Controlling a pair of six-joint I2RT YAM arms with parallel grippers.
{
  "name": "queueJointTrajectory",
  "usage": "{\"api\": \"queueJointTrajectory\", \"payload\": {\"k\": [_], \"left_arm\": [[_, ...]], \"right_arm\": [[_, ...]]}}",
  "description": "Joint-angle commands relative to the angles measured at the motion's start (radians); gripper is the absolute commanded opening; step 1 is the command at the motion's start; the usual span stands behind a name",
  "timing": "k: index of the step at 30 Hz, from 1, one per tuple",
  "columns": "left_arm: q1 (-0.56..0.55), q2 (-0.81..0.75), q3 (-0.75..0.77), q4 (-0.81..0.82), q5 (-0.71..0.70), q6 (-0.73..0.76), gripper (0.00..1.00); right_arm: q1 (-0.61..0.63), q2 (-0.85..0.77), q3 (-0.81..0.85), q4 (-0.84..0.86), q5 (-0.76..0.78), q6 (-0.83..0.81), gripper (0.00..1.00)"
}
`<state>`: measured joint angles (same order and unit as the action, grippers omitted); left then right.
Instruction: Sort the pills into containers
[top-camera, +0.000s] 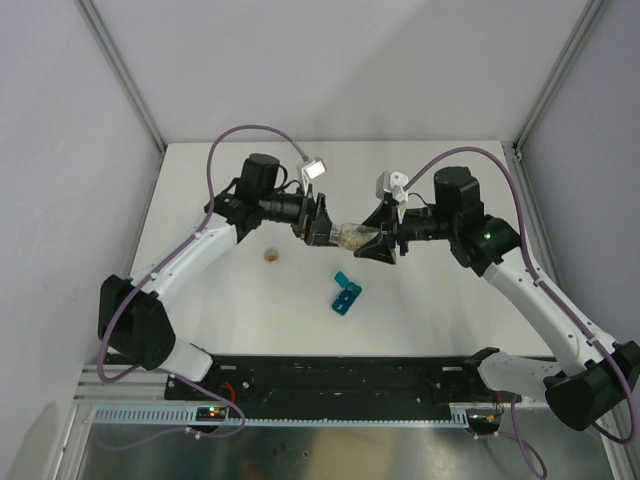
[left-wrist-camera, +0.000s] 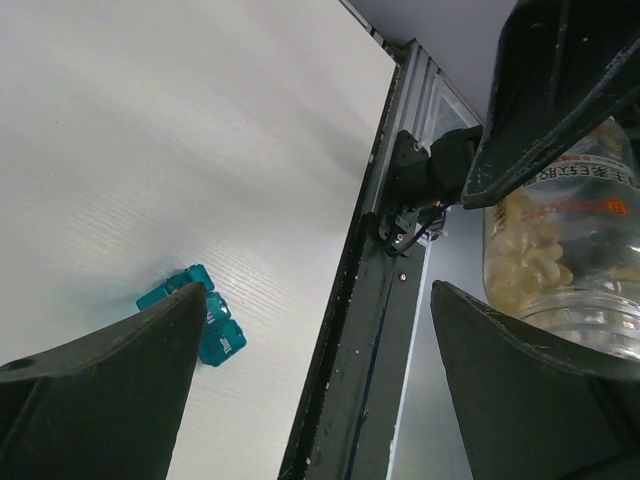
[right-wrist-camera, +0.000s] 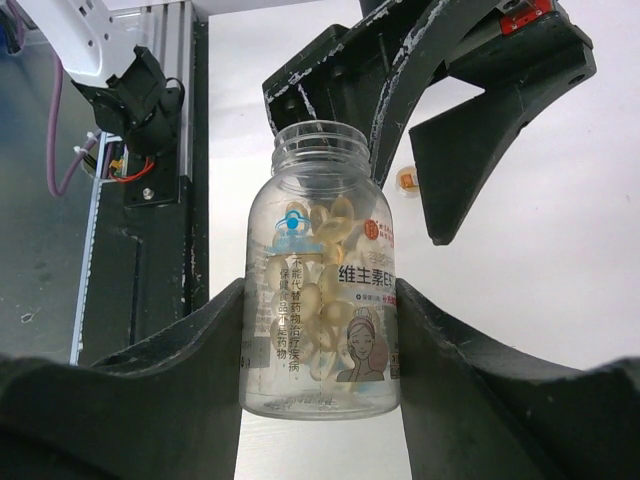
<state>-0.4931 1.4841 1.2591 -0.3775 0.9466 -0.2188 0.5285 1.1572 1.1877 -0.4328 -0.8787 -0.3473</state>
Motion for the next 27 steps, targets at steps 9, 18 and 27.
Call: {"api": "queueJointTrajectory", "payload": {"k": [9,18,27], "left_arm": [[-0.029,-0.165,0.013,0.018,0.048,-0.040,0.96],[-0.035,-0.186,0.009,0.017,0.039,-0.037,0.96],[-0.035,-0.198,-0.009,0.019,0.013,-0.022,0.96]], "right_arm": [[0.021,0.049,-0.011,0.061,0.091,-0.007,0.00],[0.039,0.081,-0.013,0.051,0.113,-0.017,0.00],[0.040,0.085,-0.013,0.038,0.116,-0.028,0.00]]}}
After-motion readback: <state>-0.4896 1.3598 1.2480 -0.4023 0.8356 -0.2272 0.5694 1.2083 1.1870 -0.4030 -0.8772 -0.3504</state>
